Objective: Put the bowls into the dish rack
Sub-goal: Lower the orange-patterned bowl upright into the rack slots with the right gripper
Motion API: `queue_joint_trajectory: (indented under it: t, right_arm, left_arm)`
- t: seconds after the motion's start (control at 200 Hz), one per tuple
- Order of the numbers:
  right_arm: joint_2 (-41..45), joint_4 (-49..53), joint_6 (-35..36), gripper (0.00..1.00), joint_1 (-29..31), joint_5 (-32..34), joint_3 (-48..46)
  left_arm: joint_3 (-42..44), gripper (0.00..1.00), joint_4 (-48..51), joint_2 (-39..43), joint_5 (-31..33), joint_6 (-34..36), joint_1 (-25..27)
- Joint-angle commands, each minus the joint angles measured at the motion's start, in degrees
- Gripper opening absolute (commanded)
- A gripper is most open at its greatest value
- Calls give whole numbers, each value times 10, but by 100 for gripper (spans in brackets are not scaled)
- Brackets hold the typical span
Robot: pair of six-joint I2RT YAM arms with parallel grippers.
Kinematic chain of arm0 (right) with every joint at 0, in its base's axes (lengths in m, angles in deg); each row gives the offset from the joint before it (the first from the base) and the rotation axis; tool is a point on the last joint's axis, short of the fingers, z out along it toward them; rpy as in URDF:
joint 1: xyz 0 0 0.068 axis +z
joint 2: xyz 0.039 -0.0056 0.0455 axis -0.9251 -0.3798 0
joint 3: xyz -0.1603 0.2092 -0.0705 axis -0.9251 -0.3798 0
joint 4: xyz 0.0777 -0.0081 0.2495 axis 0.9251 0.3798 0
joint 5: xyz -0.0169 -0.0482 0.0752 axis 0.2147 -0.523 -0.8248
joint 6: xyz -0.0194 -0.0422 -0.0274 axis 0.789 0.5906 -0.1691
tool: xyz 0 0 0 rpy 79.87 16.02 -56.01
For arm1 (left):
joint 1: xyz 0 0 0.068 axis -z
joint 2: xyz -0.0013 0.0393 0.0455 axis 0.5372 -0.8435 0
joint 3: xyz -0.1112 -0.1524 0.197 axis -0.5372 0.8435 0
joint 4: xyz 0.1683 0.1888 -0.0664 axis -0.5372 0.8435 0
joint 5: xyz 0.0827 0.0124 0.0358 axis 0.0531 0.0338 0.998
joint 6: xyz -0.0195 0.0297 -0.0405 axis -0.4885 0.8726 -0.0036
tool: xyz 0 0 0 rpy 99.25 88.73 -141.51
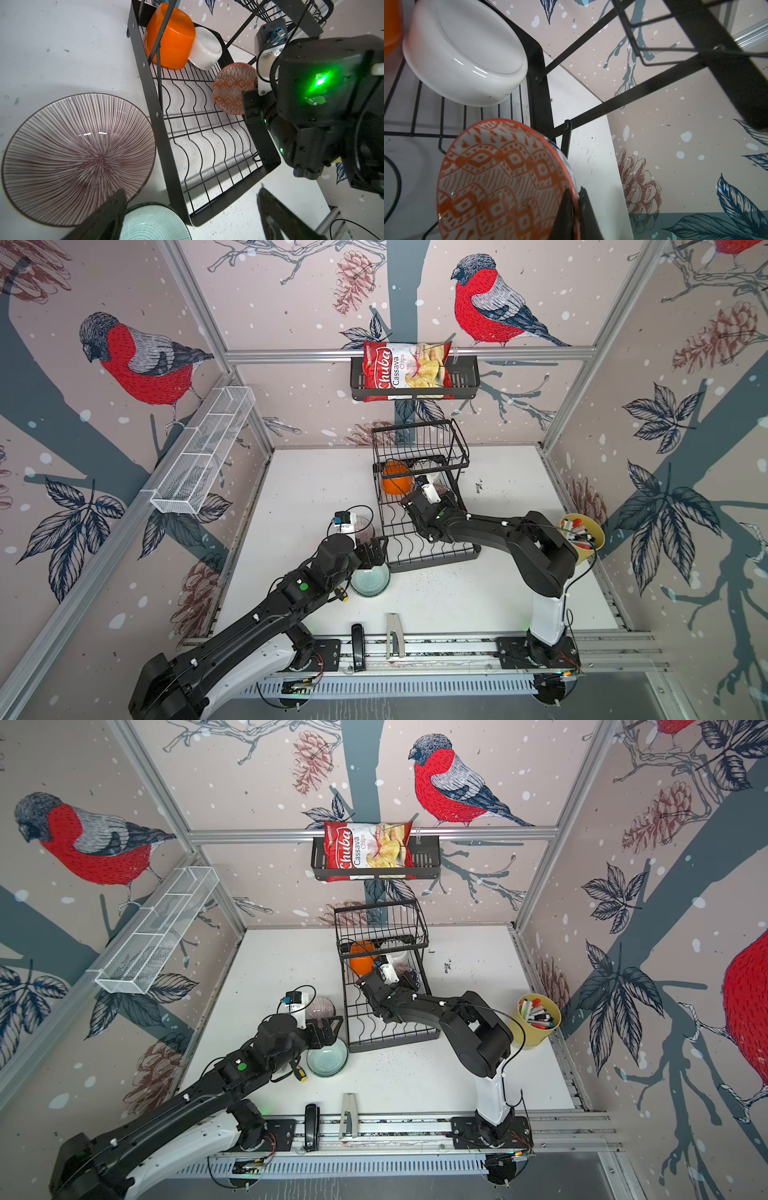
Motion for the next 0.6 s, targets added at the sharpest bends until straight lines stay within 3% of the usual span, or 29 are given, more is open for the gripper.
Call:
queue_joint_trajectory:
  t: [0.0, 0.595]
  right_arm:
    - [-6, -24, -1, 0, -2, 36, 7]
    - [-44, -59, 30, 0, -8, 57, 26]
  left_arm:
    - [3, 97, -19, 3, 3, 5, -2]
    - [8, 97, -21, 6, 3, 2, -3]
